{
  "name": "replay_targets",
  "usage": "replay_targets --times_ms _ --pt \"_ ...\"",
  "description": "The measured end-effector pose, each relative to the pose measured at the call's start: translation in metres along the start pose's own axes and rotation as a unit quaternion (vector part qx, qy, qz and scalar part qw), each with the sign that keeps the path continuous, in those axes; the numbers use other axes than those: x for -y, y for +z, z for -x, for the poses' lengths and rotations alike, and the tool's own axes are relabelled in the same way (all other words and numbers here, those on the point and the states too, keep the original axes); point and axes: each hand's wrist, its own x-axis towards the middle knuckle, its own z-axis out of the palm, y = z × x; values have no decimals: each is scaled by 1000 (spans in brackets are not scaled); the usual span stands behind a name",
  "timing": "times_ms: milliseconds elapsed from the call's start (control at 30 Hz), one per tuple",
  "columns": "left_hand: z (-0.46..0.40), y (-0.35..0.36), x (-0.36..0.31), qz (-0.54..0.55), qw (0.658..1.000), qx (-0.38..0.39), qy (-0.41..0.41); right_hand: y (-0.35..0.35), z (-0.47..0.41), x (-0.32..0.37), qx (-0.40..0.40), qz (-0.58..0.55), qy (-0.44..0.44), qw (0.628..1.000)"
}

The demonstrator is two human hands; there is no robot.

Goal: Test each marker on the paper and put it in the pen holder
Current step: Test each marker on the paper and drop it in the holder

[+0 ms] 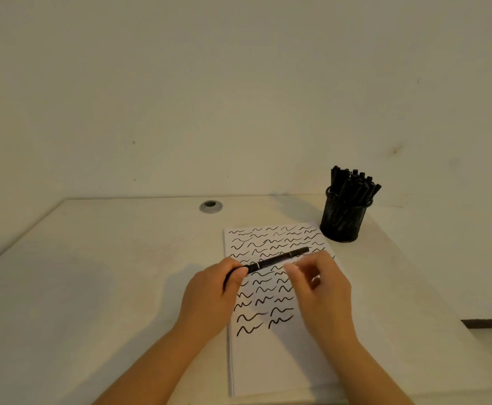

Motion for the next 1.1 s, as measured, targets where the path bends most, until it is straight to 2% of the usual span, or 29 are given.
replay_targets --times_ms 67,133,333,467,600,700,767,967,1100 --pt "-4 2 -11 -25 999 -1 29 -7 -3 5 31 133 -175 975" --pt "-8 5 -26 -50 996 -2 70 -13 -8 4 54 207 -258 942" --pt "-29 17 -74 -58 987 18 148 -47 -35 -6 77 220 -301 924" --pt "-54 35 -98 37 989 78 123 -75 -59 -18 88 213 -238 944" --pt "-89 66 -99 125 985 116 35 -104 -93 -42 24 146 -55 987" --pt "-119 95 -90 139 979 144 -36 -124 -121 -62 -11 74 36 997" --pt "-137 113 -86 141 977 147 -65 -134 -140 -70 -28 51 65 996" --pt "-169 152 -90 144 979 127 -63 -142 -183 -80 -82 -26 109 990" --pt "-172 167 -91 172 982 53 -61 -134 -194 -83 -99 -76 123 984"
